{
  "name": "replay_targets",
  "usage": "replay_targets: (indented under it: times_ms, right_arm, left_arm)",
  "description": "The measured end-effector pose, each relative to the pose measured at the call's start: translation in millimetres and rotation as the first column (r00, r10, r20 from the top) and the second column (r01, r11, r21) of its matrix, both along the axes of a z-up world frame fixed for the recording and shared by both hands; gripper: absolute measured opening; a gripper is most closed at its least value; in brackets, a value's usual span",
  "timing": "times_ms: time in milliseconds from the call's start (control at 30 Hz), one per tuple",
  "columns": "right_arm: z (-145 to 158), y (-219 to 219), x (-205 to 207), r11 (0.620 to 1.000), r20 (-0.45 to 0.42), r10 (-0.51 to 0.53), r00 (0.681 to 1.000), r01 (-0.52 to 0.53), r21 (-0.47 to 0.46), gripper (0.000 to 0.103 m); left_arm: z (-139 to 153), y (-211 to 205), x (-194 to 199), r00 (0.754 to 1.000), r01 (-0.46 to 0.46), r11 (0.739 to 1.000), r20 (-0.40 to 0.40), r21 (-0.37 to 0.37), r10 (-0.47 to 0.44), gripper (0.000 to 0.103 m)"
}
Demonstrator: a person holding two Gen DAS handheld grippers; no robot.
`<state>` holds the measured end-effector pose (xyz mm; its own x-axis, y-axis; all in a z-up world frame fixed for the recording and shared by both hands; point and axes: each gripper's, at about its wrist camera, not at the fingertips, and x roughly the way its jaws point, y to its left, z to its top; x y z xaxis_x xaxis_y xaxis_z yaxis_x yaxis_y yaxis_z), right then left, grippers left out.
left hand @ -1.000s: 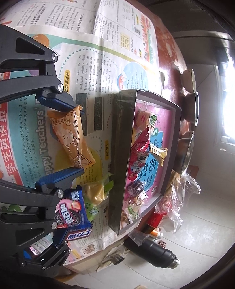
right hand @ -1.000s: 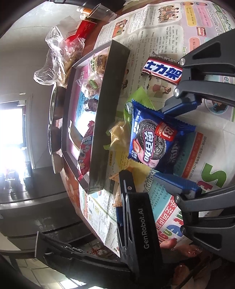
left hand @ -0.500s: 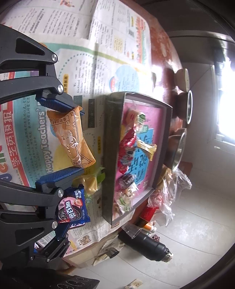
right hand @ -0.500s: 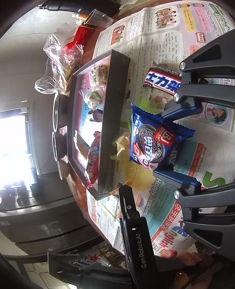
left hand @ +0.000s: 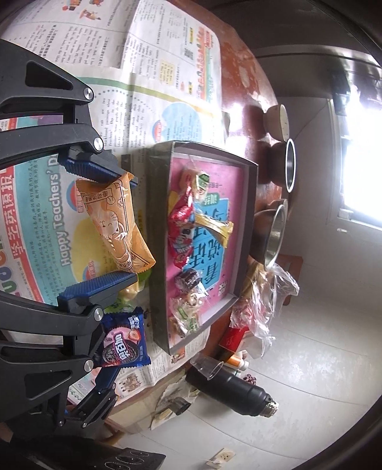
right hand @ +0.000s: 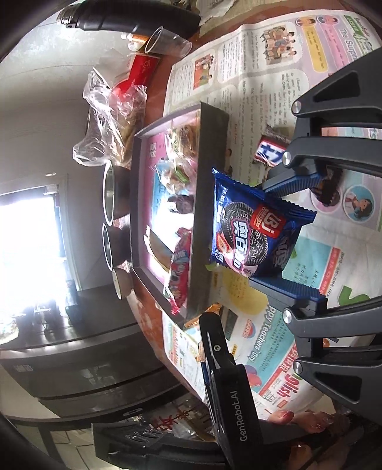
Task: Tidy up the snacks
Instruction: 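Lift the orange packet with left tool while right tool lifts the blue cookie pack, then carry the orange packet with left tool while right tool carries the cookie pack over the tray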
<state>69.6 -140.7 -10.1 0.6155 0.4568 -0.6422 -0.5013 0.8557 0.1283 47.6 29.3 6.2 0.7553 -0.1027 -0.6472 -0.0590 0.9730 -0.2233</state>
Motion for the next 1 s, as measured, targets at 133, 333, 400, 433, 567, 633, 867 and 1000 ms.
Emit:
replay_targets:
  times_ms: [133, 333, 400, 433, 567, 633, 867, 1000]
  right_arm:
    - [4, -5, 4, 1.0, 0.011, -0.017, 1.0, 0.017, 0.008, 0.052]
    - [9, -10, 13, 0.999, 0.018, -0.033, 0.999, 0.032, 0.023, 0.052]
    - [11, -11, 17, 0.999, 0.019, -0.036, 0.999, 0.035, 0.03, 0.052]
    - [13, -12, 19, 0.999, 0.024, -0.039, 0.999, 0.038, 0.035, 0.052]
    - [16, -15, 27, 0.998, 0.031, -0.049, 0.998, 0.047, 0.045, 0.052]
    - [17, -16, 31, 0.997, 0.032, -0.053, 0.998, 0.052, 0.049, 0.052]
    - [16, -21, 46, 0.996, 0.029, -0.07, 0.997, 0.068, 0.06, 0.052]
    - [17, -24, 53, 0.995, 0.03, -0.079, 0.996, 0.076, 0.065, 0.052]
  left_arm:
    - [4, -1, 5, 1.0, 0.004, 1.0, 0.008, -0.001, -0.004, 0.059]
    - [9, -7, 14, 1.0, 0.02, 1.0, 0.018, 0.0, -0.02, 0.059]
    - [10, -9, 18, 1.0, 0.024, 1.0, 0.02, 0.0, -0.024, 0.059]
    - [10, -10, 21, 0.999, 0.026, 1.0, 0.021, 0.0, -0.026, 0.059]
    - [11, -14, 30, 0.999, 0.036, 0.999, 0.02, 0.002, -0.036, 0.059]
    - [11, -17, 35, 0.999, 0.039, 0.999, 0.019, 0.004, -0.039, 0.059]
    - [12, -24, 50, 0.999, 0.05, 0.999, 0.017, 0.009, -0.05, 0.059]
    - [14, -26, 58, 0.998, 0.052, 0.999, 0.019, 0.01, -0.052, 0.059]
